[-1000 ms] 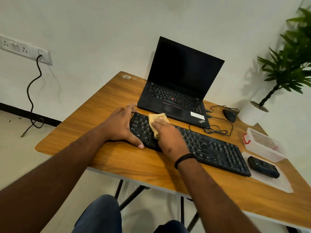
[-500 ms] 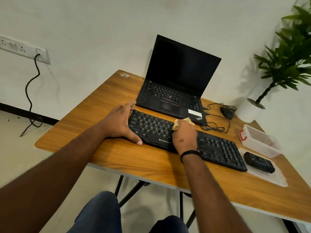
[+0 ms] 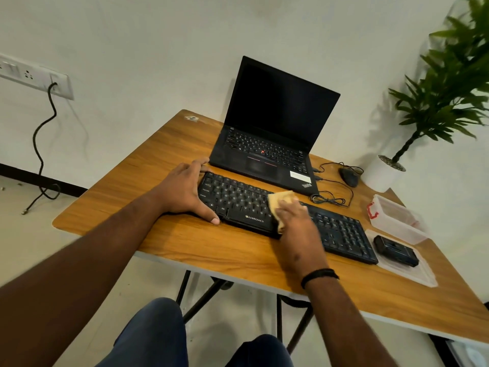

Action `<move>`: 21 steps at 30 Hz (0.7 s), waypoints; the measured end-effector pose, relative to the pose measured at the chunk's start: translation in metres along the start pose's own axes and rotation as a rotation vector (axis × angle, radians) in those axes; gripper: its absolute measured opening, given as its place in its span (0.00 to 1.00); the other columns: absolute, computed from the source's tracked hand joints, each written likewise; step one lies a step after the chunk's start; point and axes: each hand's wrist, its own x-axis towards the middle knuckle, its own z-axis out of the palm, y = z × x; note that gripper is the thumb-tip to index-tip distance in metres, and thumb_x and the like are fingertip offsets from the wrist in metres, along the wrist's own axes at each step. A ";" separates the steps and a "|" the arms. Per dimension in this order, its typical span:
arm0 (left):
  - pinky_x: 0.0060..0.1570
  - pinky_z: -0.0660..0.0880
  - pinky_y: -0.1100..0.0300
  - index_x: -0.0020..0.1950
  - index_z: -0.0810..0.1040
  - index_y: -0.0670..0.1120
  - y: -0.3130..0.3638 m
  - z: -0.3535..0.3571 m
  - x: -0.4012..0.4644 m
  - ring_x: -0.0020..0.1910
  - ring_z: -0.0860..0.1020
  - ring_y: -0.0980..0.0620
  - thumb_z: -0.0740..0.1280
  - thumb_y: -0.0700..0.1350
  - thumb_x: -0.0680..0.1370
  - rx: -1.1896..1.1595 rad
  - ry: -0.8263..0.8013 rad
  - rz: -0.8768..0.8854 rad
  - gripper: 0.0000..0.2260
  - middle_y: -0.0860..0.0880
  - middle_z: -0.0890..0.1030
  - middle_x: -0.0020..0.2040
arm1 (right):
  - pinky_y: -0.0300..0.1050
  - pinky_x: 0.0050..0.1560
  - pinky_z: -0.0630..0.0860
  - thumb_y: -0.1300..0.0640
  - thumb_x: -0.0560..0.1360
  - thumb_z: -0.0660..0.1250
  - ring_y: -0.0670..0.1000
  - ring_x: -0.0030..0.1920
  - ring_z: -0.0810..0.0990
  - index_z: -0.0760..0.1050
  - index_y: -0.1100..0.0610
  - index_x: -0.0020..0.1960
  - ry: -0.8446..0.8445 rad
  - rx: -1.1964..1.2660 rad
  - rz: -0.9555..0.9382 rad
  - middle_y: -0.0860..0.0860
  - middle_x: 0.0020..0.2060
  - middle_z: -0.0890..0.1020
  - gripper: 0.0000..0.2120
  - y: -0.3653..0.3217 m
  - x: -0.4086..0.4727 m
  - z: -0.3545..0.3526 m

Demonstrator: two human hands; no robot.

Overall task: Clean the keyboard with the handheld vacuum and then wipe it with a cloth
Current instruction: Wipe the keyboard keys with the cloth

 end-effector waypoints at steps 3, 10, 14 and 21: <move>0.74 0.59 0.50 0.81 0.50 0.51 0.002 0.001 -0.001 0.76 0.59 0.47 0.81 0.70 0.49 0.008 0.002 0.000 0.69 0.48 0.65 0.77 | 0.54 0.79 0.50 0.72 0.78 0.56 0.56 0.79 0.52 0.66 0.56 0.75 0.077 0.042 0.214 0.55 0.77 0.63 0.27 0.022 -0.004 -0.004; 0.73 0.59 0.51 0.82 0.50 0.50 0.009 0.001 -0.002 0.76 0.60 0.46 0.84 0.62 0.54 0.005 0.015 -0.010 0.66 0.47 0.64 0.77 | 0.51 0.79 0.54 0.64 0.81 0.58 0.55 0.78 0.59 0.60 0.58 0.77 0.070 0.160 0.105 0.56 0.76 0.64 0.25 -0.086 -0.007 0.017; 0.73 0.59 0.52 0.82 0.50 0.47 0.006 0.001 0.001 0.76 0.60 0.45 0.85 0.55 0.60 0.007 0.025 0.006 0.60 0.45 0.65 0.77 | 0.45 0.76 0.43 0.64 0.81 0.60 0.54 0.79 0.54 0.58 0.58 0.78 0.053 0.182 -0.171 0.56 0.78 0.62 0.27 -0.122 -0.019 0.021; 0.74 0.60 0.48 0.81 0.49 0.52 0.005 -0.001 -0.003 0.77 0.59 0.45 0.83 0.66 0.51 -0.006 -0.005 -0.004 0.67 0.46 0.63 0.78 | 0.49 0.78 0.52 0.61 0.81 0.59 0.51 0.77 0.60 0.63 0.53 0.76 0.020 0.143 0.021 0.51 0.76 0.65 0.24 -0.038 -0.030 -0.004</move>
